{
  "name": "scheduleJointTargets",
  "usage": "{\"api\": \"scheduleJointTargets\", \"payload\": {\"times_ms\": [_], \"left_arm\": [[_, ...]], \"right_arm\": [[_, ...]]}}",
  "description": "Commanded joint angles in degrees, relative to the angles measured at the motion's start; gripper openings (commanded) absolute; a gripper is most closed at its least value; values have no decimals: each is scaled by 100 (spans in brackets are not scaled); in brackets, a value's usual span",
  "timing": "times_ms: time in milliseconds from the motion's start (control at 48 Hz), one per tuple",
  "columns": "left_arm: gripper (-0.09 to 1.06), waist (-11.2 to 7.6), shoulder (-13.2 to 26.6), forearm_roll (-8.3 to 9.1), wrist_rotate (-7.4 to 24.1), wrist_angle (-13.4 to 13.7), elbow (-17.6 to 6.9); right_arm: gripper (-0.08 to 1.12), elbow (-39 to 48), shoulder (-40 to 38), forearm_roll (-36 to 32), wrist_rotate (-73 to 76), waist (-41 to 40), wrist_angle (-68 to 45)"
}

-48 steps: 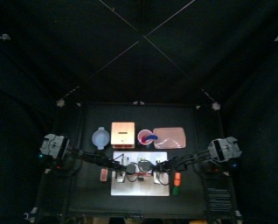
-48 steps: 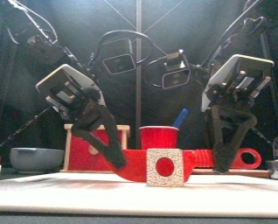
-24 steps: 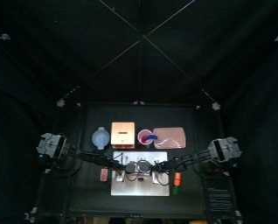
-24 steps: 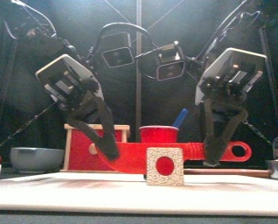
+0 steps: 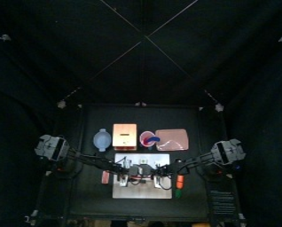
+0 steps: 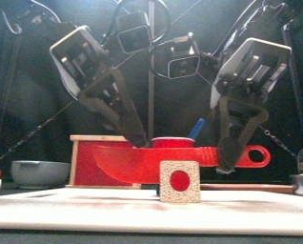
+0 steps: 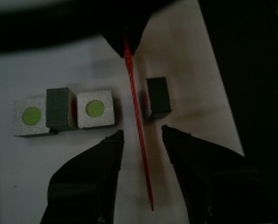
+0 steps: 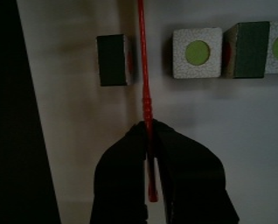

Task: Cut the sushi into 4 pieces with the knife
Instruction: Cut the sushi into 4 pieces

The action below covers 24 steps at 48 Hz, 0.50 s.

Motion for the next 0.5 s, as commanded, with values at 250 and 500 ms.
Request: {"api": "scheduleJointTargets", "payload": {"times_ms": [250,500], "left_arm": [[79,0,-1037,70,9,-105,246],[79,563,-1600,229,18,-571,905]], "right_arm": [[30,53,-642,88,9,-18,-26],[30,527,-1301,246,18,-62,193]]}}
